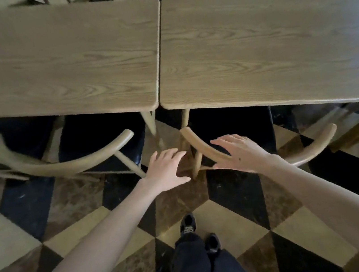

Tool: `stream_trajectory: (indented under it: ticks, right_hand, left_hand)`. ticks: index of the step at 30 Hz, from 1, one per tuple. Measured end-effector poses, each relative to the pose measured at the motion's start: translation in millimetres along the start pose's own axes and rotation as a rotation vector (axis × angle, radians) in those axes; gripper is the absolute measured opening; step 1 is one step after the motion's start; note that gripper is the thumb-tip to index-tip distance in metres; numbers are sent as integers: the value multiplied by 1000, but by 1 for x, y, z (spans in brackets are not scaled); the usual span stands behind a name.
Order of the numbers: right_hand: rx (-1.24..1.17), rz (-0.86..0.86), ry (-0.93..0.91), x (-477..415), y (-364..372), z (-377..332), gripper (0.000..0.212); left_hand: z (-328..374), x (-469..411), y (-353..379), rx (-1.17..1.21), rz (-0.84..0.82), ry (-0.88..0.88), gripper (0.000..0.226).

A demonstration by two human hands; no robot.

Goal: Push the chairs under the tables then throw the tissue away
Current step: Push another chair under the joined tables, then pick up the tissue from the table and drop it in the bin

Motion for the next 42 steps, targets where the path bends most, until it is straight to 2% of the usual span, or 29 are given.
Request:
stream_trajectory:
  ticks: [10, 20, 31, 39, 42]
  right_hand:
    - [85, -103, -226, -110, 14, -175, 83]
    - [209, -193, -401, -229, 48, -408, 81]
    - [250, -187, -523, -362, 39, -599, 87]
    - [228, -190, -577, -467, 18, -694, 78]
    - [222, -230, -553, -511, 2, -718, 77]
  left_hand:
    - [-166, 119, -11, 178, 143, -355, 78]
    - [-373, 236, 3, 331, 232, -586, 79]
    - [-565, 331, -4, 395, 282, -719, 76]
    - [-693, 323, -36, 410, 301, -753, 74]
    - [-736, 310, -53, 386, 260, -740, 72]
Point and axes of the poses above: each hand's wrist, its own x-axis away from the middle knuckle, its own y-axis out of the palm, z = x × y, the point moved 8 cm from there along -x, towards the middle knuckle, and after that the axes turned 9 degrees about -z, right-handed, at the moved point
